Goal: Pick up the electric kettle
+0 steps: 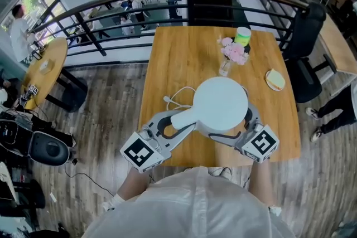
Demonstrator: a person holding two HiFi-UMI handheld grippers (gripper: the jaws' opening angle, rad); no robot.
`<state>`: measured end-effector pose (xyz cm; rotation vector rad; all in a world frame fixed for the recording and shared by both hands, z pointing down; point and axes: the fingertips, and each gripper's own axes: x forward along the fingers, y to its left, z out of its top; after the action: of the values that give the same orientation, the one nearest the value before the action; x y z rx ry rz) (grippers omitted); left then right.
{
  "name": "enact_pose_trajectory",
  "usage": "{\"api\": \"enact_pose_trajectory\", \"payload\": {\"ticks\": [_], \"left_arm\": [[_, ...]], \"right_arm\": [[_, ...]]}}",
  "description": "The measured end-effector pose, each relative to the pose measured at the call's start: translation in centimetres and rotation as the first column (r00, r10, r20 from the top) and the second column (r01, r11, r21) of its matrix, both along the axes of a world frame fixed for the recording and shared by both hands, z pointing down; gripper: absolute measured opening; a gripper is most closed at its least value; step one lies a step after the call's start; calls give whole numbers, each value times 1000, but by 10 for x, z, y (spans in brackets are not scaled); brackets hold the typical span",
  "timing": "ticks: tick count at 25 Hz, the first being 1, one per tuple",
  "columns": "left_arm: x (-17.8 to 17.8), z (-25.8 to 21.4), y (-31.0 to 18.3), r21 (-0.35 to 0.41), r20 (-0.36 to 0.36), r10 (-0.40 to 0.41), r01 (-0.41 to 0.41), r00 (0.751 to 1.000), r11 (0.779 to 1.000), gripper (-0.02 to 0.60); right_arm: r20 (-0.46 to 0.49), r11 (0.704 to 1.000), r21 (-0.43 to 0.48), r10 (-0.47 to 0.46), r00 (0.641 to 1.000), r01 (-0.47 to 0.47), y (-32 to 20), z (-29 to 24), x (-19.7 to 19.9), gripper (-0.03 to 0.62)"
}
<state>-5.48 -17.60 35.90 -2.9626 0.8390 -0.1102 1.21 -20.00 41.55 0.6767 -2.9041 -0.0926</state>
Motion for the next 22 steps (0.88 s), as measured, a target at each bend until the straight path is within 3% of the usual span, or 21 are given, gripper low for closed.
{"api": "enact_pose_trajectory", "payload": {"ticks": [22], "left_arm": [[2, 1, -15, 4, -7, -13, 13, 1000, 1000, 120]], "right_arm": [[-4, 1000, 9, -11, 1000, 11, -17, 3, -1, 574]]}}
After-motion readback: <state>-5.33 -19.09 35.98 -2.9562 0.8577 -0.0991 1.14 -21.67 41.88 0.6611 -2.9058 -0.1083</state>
